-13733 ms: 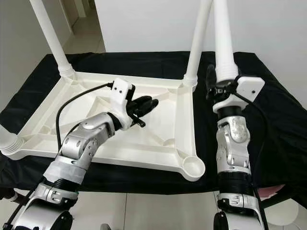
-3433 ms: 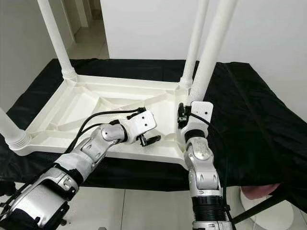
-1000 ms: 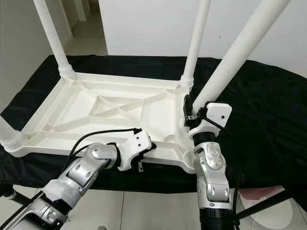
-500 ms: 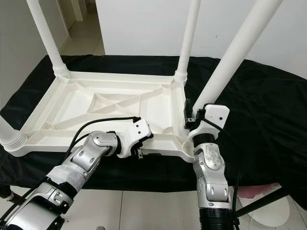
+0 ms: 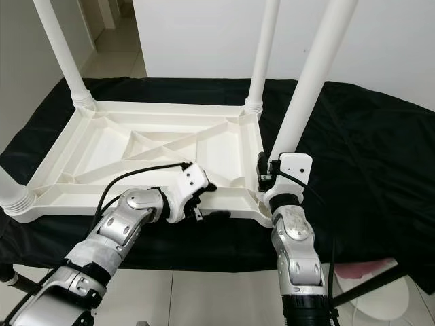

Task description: Building children table

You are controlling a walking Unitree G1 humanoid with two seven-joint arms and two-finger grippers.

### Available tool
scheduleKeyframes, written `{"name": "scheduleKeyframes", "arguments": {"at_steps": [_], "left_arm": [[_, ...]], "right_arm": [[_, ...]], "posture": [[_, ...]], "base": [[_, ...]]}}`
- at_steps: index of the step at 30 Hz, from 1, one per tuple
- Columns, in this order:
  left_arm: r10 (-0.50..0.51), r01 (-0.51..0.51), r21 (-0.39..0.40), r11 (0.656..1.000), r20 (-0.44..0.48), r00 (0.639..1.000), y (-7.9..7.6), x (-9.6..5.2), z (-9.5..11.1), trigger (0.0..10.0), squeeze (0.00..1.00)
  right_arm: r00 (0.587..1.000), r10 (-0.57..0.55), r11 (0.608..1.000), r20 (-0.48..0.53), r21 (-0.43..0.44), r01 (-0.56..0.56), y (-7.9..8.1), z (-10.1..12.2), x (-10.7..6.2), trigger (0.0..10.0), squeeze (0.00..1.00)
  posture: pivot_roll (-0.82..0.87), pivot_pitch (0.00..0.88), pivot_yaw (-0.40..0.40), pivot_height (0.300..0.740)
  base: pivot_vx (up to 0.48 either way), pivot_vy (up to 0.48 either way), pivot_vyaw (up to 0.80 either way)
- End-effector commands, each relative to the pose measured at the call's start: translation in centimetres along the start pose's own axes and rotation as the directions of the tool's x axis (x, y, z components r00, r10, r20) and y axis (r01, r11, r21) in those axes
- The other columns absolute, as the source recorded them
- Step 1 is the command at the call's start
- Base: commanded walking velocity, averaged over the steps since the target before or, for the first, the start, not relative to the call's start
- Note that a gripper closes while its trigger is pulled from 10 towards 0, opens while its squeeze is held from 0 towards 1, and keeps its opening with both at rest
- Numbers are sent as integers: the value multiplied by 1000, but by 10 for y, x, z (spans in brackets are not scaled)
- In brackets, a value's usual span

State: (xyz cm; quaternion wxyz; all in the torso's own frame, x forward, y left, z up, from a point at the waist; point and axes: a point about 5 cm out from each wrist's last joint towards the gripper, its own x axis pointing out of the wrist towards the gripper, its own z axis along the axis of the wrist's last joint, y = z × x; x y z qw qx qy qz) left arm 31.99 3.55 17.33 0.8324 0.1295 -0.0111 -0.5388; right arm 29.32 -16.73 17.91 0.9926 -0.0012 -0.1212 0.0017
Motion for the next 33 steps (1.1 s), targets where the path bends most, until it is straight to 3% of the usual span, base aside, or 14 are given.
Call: {"name": "scheduleKeyframes", "arguments": {"at_steps": [1, 6, 17, 33], "left_arm": [[256, -255, -42, 966, 17, 967, 10, -5, -1, 10000, 0], [263, -254, -100, 962, 88, 961, 1, -11, 3, 10000, 0], [163, -152, -136, 979, 75, 984, -21, -17, -8, 10000, 0], [185, -171, -182, 968, 61, 981, -28, -30, -7, 10000, 0]], "right_arm": [[1000, 8, 1000, 20, 0, -8, 0, 2, -3, 10000, 0], [999, 19, 1000, 33, 10, -19, -2, 2, -9, 10000, 0], [1000, 14, 1000, 13, 18, -14, -4, -4, -21, 10000, 0], [999, -16, 1000, -38, -21, 15, -18, -14, -35, 10000, 0]], "posture": [[8, 62, 1, 740], [23, 58, -9, 740], [23, 65, -12, 740], [13, 103, -15, 740]], "base": [[0, 0, 0], [0, 0, 0], [0, 0, 0], [0, 0, 0]]}}
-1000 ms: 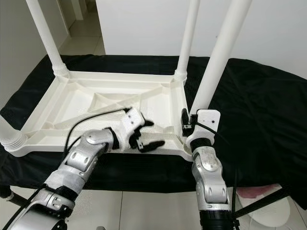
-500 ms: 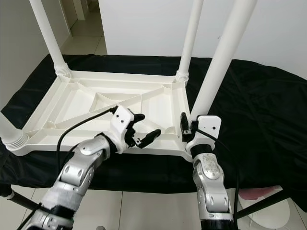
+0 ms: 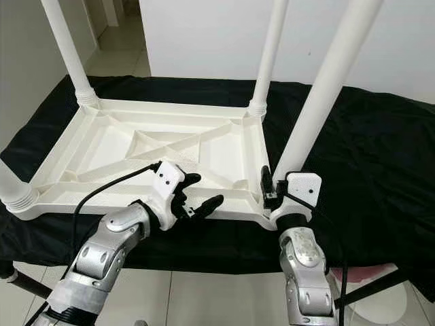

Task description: Building children table

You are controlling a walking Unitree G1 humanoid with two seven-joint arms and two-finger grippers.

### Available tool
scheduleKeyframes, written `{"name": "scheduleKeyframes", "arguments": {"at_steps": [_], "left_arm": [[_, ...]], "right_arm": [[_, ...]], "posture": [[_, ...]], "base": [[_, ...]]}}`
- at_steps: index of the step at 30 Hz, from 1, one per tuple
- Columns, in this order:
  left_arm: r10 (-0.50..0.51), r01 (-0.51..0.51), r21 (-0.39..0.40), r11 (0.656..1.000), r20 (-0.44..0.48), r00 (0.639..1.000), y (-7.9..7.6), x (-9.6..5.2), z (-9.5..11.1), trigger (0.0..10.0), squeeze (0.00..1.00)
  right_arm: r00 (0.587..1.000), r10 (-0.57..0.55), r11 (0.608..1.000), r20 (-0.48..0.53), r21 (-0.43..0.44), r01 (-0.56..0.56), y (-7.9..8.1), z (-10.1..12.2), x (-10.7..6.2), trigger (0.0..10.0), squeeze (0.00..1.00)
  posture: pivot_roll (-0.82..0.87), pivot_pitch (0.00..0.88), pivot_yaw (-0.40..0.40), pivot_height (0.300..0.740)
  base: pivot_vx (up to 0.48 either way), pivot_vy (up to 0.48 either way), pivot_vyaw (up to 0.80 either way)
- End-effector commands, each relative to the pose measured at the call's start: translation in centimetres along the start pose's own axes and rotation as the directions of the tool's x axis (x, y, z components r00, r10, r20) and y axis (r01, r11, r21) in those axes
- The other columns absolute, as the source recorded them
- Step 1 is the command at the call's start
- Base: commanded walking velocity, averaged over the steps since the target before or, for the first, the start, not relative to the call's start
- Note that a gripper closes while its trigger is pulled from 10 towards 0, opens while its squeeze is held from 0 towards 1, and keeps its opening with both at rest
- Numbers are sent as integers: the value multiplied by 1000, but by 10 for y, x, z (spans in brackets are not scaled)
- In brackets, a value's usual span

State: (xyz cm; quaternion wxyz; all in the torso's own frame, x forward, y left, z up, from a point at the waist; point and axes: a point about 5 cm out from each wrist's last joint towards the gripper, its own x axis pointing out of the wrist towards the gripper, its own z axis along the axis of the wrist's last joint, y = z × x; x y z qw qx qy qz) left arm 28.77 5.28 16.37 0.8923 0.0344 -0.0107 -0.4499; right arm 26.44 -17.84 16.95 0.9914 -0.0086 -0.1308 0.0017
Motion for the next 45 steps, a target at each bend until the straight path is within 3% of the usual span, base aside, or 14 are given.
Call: {"name": "scheduleKeyframes", "arguments": {"at_steps": [1, 12, 21, 29, 45], "left_arm": [[-36, 36, -7, 999, -4, 999, -3, -3, 0, 10000, 0], [-41, 41, 0, 999, -3, 999, -5, -1, 5, 10000, 0], [-47, 47, 0, 999, -7, 999, -6, -3, 7, 10000, 0], [-51, 51, 4, 999, -8, 999, -6, -2, 8, 10000, 0], [-63, 63, 13, 998, -6, 998, -6, 0, 11, 10000, 0]], "right_arm": [[998, -12, 1000, -61, -14, 11, -8, -13, -6, 10000, 0], [994, 82, 994, -66, -61, -86, -3, -14, -6, 10000, 0], [977, 203, 977, -69, -58, -207, 12, -17, -18, 10000, 0], [970, 229, 969, -83, -72, -235, 18, -25, -26, 10000, 0], [958, 273, 947, -82, -149, -283, 8, -29, -14, 10000, 0]], "posture": [[13, 103, -15, 740], [20, 107, -10, 740], [22, 110, -6, 740], [21, 108, 1, 740], [27, 94, 6, 740]], "base": [[0, 0, 0], [0, 0, 0], [0, 0, 0], [0, 0, 0], [0, 0, 0]]}}
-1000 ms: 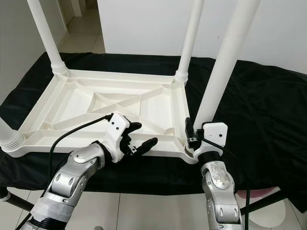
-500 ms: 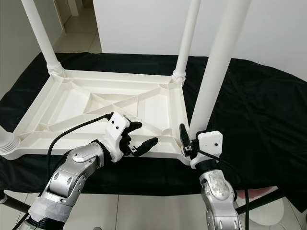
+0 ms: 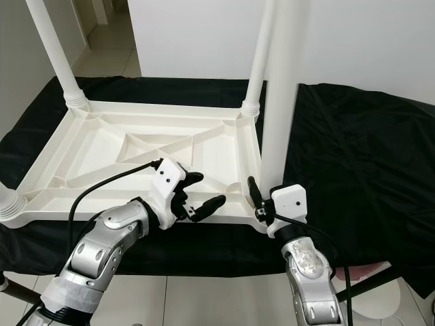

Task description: Building children table

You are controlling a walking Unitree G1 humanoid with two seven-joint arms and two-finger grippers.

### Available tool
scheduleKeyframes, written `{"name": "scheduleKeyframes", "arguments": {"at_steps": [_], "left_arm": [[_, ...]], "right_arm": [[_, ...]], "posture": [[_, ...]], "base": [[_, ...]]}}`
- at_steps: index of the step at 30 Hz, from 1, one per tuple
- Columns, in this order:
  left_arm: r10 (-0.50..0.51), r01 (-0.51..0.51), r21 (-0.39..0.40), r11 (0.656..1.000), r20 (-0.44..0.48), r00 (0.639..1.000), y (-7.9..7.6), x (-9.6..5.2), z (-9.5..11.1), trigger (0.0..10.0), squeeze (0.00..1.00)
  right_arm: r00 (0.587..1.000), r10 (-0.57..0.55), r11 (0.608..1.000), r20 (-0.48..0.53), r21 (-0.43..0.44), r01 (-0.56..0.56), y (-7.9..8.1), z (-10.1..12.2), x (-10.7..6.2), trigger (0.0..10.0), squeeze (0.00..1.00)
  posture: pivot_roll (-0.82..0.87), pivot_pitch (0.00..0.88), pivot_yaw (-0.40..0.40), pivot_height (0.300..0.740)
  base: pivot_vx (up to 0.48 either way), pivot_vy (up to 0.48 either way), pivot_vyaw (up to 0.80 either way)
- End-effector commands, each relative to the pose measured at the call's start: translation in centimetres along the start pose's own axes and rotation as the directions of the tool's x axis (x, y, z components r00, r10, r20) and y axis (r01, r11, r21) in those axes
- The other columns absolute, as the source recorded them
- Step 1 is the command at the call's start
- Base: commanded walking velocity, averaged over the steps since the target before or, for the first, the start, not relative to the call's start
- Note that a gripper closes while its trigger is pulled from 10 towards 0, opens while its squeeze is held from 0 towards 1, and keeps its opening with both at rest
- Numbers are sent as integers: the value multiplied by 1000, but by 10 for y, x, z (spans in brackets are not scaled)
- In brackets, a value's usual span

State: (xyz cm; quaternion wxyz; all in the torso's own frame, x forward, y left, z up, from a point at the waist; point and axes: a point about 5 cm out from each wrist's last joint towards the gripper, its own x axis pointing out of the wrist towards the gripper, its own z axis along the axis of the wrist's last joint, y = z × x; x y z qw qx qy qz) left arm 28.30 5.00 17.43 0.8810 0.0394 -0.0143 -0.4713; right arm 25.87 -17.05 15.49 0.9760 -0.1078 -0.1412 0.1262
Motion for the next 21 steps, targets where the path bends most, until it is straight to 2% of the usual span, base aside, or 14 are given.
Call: {"name": "scheduleKeyframes", "arguments": {"at_steps": [1, 6, 15, 18, 21], "left_arm": [[-15, 15, 0, 1000, -9, 1000, -2, 1, 0, 10000, 0], [-10, 10, 1, 1000, -3, 1000, -3, 1, 2, 10000, 0], [-11, 11, 1, 1000, -4, 1000, -3, 0, 2, 10000, 0], [-11, 11, 3, 1000, -6, 1000, -3, 0, 2, 10000, 0], [-4, 4, 1, 1000, -7, 1000, -3, 0, 2, 10000, 0]], "right_arm": [[996, 17, 1000, -84, 17, -16, 3, -16, -5, 10000, 0], [995, 48, 999, -86, 2, -48, 8, -22, -4, 10000, 0], [992, -17, 982, -122, 183, 39, 3, -34, -5, 10000, 0], [992, -25, 979, -126, 197, 49, 2, -35, -4, 10000, 0], [986, -78, 962, -144, 247, 112, -3, -39, -4, 10000, 0]], "posture": [[27, 94, 6, 740], [33, 96, 4, 740], [31, 109, 7, 740], [31, 109, 7, 740], [32, 113, 2, 740]], "base": [[0, 0, 0], [0, 0, 0], [0, 0, 0], [0, 0, 0], [0, 0, 0]]}}
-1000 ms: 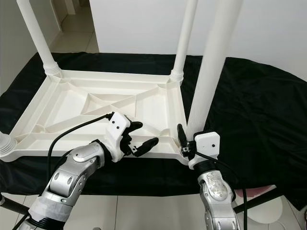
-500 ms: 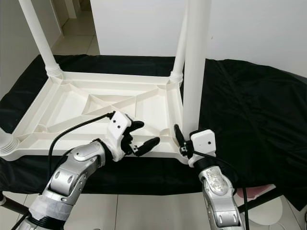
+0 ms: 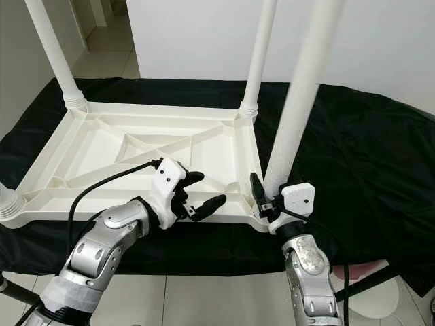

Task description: Building children table

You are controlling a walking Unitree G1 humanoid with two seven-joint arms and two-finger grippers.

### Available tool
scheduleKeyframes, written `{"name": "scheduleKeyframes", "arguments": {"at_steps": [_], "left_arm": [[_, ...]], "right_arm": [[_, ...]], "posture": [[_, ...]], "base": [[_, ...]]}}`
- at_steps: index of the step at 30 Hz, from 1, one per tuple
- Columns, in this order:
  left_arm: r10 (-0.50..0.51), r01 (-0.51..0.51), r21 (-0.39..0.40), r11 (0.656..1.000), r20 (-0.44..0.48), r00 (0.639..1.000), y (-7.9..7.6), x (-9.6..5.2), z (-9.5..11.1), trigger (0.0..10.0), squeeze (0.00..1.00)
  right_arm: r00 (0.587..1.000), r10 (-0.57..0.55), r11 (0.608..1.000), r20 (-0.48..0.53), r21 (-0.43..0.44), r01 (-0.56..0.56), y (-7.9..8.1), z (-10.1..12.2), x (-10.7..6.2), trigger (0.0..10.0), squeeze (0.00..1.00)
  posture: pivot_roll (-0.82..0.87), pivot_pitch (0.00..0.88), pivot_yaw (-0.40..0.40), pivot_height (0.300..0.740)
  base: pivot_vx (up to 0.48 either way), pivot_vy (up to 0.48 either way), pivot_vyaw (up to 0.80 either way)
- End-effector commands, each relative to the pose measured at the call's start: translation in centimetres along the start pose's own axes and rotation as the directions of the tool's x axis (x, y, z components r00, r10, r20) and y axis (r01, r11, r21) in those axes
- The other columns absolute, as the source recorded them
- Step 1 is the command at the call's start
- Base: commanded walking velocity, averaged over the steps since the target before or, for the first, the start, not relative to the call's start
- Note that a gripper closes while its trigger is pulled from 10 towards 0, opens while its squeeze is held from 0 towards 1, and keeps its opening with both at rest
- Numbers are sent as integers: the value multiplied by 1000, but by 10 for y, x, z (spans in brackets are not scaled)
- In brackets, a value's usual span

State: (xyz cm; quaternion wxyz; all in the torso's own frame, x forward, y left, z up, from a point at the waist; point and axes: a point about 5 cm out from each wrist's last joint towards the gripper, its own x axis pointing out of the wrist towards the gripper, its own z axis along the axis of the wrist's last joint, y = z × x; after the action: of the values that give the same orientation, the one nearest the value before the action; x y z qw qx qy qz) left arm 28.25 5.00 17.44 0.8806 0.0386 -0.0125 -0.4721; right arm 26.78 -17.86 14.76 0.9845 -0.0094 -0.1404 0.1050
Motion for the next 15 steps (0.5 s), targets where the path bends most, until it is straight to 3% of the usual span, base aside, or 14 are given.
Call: {"name": "scheduleKeyframes", "arguments": {"at_steps": [1, 9, 15], "left_arm": [[-3, 3, 4, 1000, -5, 1000, -2, 1, 1, 10000, 0], [4, -4, 2, 1000, -2, 1000, -2, 1, 2, 10000, 0], [5, -5, 3, 1000, -1, 1000, -2, 1, 2, 10000, 0]], "right_arm": [[988, -35, 997, -150, 61, 44, -1, -28, -9, 10000, 0], [985, -85, 982, -149, 157, 109, 3, -33, -16, 10000, 0], [982, -115, 973, -151, 181, 142, 4, -34, -20, 10000, 0]], "posture": [[32, 113, 2, 740], [31, 111, -6, 740], [30, 111, -6, 740]], "base": [[0, 0, 0], [0, 0, 0], [0, 0, 0]]}}
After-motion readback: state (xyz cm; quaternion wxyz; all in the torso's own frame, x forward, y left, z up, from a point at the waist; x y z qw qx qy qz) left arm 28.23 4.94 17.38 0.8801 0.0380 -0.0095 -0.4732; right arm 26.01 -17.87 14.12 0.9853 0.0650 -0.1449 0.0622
